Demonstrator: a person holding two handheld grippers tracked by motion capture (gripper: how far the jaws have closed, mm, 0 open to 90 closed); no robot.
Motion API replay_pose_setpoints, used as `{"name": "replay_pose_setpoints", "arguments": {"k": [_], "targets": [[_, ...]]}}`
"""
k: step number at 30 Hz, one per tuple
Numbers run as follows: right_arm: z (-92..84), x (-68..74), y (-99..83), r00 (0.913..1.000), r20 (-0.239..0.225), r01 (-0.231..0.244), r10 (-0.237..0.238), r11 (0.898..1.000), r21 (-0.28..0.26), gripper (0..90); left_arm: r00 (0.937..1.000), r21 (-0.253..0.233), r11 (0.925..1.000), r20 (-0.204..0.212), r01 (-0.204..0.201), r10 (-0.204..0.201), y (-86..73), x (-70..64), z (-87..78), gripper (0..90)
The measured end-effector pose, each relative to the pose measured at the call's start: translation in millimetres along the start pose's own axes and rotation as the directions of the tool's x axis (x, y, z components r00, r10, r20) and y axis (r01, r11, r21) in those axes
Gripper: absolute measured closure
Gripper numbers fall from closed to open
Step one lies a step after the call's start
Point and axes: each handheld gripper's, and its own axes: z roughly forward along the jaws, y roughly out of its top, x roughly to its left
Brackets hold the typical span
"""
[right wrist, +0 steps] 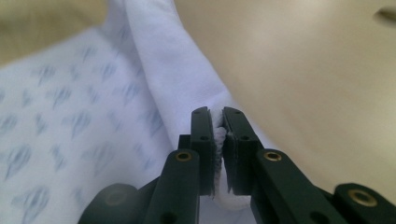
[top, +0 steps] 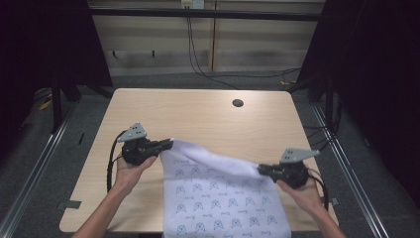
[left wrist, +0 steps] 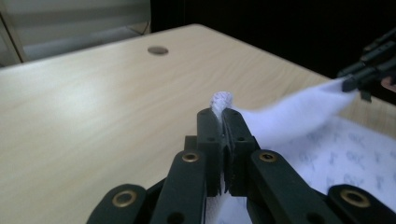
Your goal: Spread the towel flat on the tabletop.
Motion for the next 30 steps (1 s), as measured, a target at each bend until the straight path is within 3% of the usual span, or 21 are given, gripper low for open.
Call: {"name": "replay_pose_setpoints", "arguments": {"k": [1,3,6,10,12,16,18,20,23,30], "targets": [[2.2,5.2,-8.7,1.0000,-0.004,0.004,-0.004,1.000,0.019,83.7,1.0000,0.009,0.9999,0.005,0.007,-0.007,-4.5,-0.3,-0.2,87.3],[8.1,13.2,-26.2,0.9985,-0.043,-0.031,0.033,0.998,0.055,83.0,1.0000,0.041,0.9991,0.004,0.004,-0.005,-13.4,-0.7,0.1,87.3],[15.2,22.9,-42.0,0.9970,-0.071,-0.022,0.031,0.991,0.132,78.4,1.0000,0.096,0.9953,0.010,0.002,-0.003,-27.8,-3.2,0.4,87.0],[6.4,24.0,-39.1,0.9938,-0.095,-0.047,0.058,0.993,0.107,68.0,0.9993,0.149,0.9887,0.038,-0.010,0.004,-44.8,-9.3,-1.0,86.9],[0.6,23.3,-36.0,0.9946,-0.082,-0.058,0.064,0.996,0.070,64.2,0.9989,0.163,0.9865,0.046,-0.019,0.011,-49.1,-11.6,-1.2,86.8],[-7.9,10.5,-23.9,0.9930,-0.038,-0.114,0.112,0.993,-0.040,75.1,0.9987,0.159,0.9873,0.050,-0.004,-0.004,-50.7,-9.5,-0.3,86.6],[1.9,4.2,-20.1,0.9934,-0.004,-0.114,0.114,0.993,-0.014,78.6,0.9989,0.163,0.9867,0.047,-0.002,-0.006,-51.4,-8.5,1.1,86.4],[20.7,2.4,-20.9,0.9957,0.004,-0.093,0.093,0.994,0.050,75.9,0.9989,0.161,0.9869,0.047,-0.001,-0.007,-51.5,-8.7,1.2,86.2],[39.9,7.1,-23.8,0.9957,-0.035,-0.081,0.085,0.991,0.108,64.6,0.9986,0.154,0.9880,0.052,-0.002,-0.007,-51.7,-9.2,-0.2,86.1],[30.2,29.2,-26.7,0.9941,-0.098,-0.039,0.047,0.996,0.080,57.0,0.9983,0.161,0.9869,0.058,-0.006,-0.004,-54.3,-10.6,-2.3,85.3]]}}
